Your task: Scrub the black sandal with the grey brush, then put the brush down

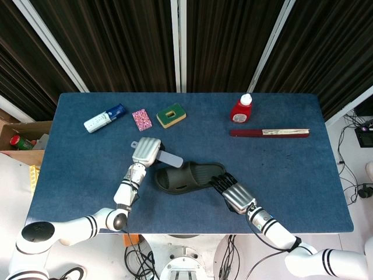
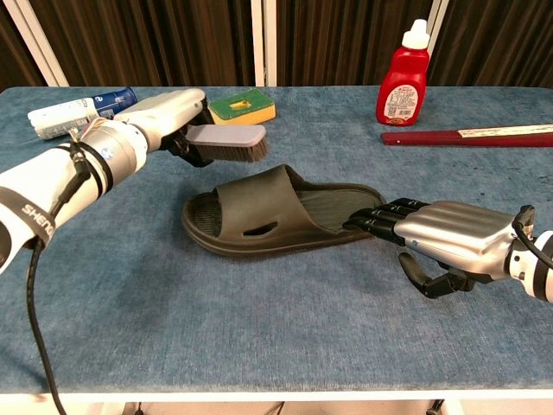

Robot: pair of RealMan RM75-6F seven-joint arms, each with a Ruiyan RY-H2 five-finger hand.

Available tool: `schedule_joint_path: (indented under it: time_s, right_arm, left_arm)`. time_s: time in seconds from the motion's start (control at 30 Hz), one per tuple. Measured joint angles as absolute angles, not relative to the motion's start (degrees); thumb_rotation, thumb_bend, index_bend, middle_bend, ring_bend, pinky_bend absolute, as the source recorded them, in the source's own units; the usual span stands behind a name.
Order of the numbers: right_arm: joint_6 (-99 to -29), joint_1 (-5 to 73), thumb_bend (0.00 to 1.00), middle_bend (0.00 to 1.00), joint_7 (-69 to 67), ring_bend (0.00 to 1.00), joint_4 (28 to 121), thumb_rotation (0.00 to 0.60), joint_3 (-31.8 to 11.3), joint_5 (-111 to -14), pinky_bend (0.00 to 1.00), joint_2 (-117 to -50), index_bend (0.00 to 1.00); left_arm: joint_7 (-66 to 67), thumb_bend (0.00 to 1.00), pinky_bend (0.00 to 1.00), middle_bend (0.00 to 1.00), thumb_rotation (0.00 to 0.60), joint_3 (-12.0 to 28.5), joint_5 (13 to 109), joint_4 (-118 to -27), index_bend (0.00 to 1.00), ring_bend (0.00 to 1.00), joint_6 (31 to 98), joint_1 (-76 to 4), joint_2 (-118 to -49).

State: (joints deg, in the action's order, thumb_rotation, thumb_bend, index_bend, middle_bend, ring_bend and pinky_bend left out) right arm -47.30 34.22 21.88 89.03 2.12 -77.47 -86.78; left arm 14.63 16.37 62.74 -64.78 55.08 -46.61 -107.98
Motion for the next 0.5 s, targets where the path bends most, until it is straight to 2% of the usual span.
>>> schedule_joint_path:
  time_s: [0.23, 0.5]
  right_arm:
    - [-47.32, 34.41, 0.88, 0.03, 22.14, 0.0, 89.16, 0.6, 2.31, -77.02, 0.0, -86.66, 0.0]
    - [-47.4, 34.64, 0.88, 0.03, 22.13, 0.0, 89.09, 0.6, 2.42, -76.69, 0.0, -86.88, 0.0]
  left_arm:
    - [18.64, 0.49, 1.0, 1.0, 0.6, 13.79, 63.53, -63.79, 1.0, 1.0, 54.8, -46.91, -109.48]
    - [19.32, 0.49, 1.0, 1.0, 0.6, 14.89, 60.24, -60.37, 1.0, 1.0, 52.4, -47.36, -110.47]
